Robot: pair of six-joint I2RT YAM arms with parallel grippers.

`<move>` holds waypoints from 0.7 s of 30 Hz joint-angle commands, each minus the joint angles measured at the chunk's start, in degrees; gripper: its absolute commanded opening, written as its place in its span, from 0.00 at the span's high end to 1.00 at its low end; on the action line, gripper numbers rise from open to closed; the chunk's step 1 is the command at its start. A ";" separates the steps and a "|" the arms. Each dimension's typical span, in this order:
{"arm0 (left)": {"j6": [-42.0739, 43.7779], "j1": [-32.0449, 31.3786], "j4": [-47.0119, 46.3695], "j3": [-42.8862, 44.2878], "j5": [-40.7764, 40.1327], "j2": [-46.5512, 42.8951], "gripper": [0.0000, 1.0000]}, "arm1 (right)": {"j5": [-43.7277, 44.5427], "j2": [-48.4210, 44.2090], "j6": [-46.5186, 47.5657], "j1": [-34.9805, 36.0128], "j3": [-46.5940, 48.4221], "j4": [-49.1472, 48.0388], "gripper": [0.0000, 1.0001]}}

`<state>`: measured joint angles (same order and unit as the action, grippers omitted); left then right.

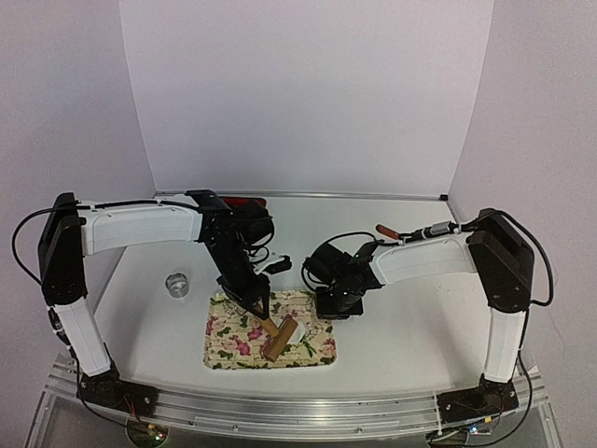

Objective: Roll out the dumpling wrappers from the dough

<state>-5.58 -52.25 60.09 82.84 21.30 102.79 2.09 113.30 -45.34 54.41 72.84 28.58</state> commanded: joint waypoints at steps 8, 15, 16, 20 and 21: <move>-0.54 -0.23 4.13 1.47 -10.07 2.76 1.00 | 5.03 -1.95 -0.27 -0.01 -1.24 4.59 1.00; -2.66 1.45 3.90 -0.39 -13.70 3.21 1.00 | 5.26 -2.30 -0.30 0.01 -1.38 4.64 1.00; -2.81 1.99 3.95 -0.51 -14.01 3.09 1.00 | 5.29 -2.33 -0.27 -0.01 -1.40 4.64 1.00; -3.12 3.85 3.98 -1.33 -14.58 2.43 1.00 | 5.30 -2.38 -0.36 0.00 -1.52 4.64 1.00; -3.10 4.09 3.92 -1.56 -14.54 2.33 1.00 | 5.30 -2.40 -0.41 0.01 -1.58 4.64 1.00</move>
<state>-7.23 -51.13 61.22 83.96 19.10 103.88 2.55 113.06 -46.21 54.41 72.31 28.10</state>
